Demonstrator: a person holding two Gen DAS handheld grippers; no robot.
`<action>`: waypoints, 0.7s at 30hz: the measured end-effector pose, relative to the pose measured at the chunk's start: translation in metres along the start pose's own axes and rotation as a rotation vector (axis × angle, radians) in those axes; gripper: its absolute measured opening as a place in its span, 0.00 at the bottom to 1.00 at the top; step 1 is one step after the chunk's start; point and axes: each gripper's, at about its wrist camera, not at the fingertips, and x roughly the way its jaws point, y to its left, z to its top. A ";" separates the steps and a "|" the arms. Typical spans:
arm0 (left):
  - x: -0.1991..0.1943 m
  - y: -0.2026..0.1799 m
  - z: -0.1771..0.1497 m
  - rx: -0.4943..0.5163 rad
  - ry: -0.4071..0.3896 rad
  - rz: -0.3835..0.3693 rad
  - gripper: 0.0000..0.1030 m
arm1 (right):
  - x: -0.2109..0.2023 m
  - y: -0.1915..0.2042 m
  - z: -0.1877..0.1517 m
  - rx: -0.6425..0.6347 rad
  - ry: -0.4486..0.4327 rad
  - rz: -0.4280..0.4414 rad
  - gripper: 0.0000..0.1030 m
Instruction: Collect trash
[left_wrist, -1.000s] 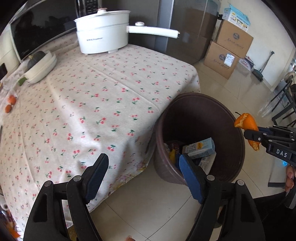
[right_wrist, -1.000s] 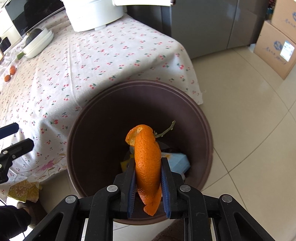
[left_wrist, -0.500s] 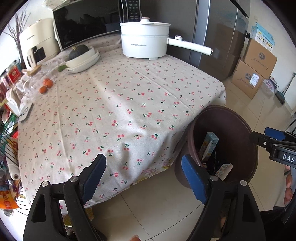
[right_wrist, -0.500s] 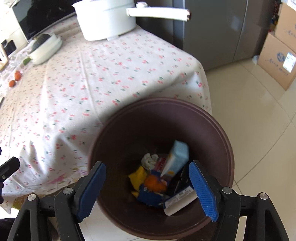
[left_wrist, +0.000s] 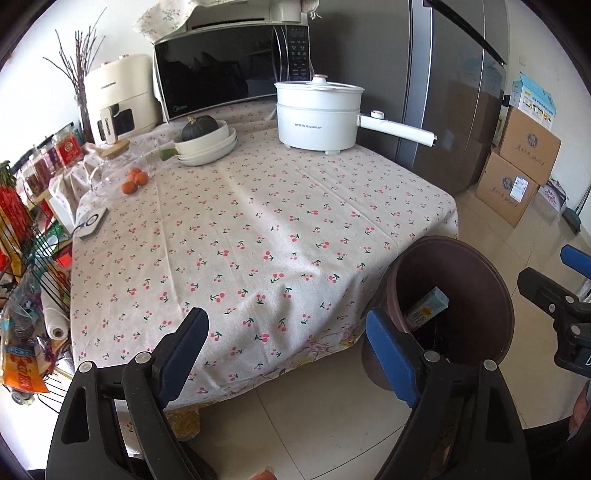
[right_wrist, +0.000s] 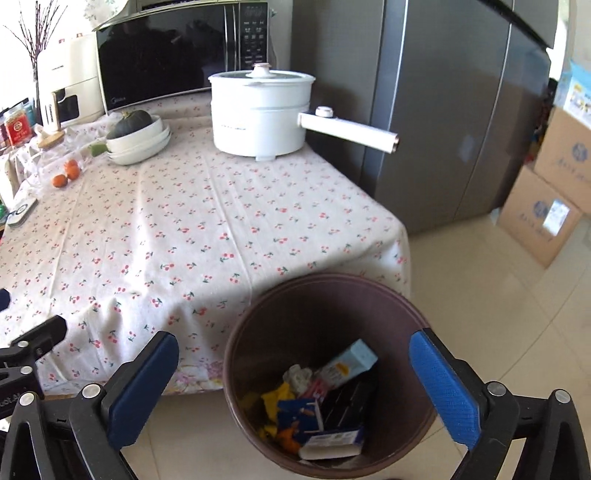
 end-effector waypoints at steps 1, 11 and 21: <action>-0.003 0.002 -0.001 -0.006 -0.006 0.001 0.87 | 0.000 0.002 0.000 -0.011 0.002 0.006 1.00; -0.019 0.011 0.000 -0.038 -0.072 0.025 0.87 | -0.002 0.010 -0.005 -0.013 -0.034 -0.009 1.00; -0.020 0.009 0.001 -0.043 -0.073 0.007 0.87 | 0.000 0.008 -0.007 -0.002 -0.031 -0.011 1.00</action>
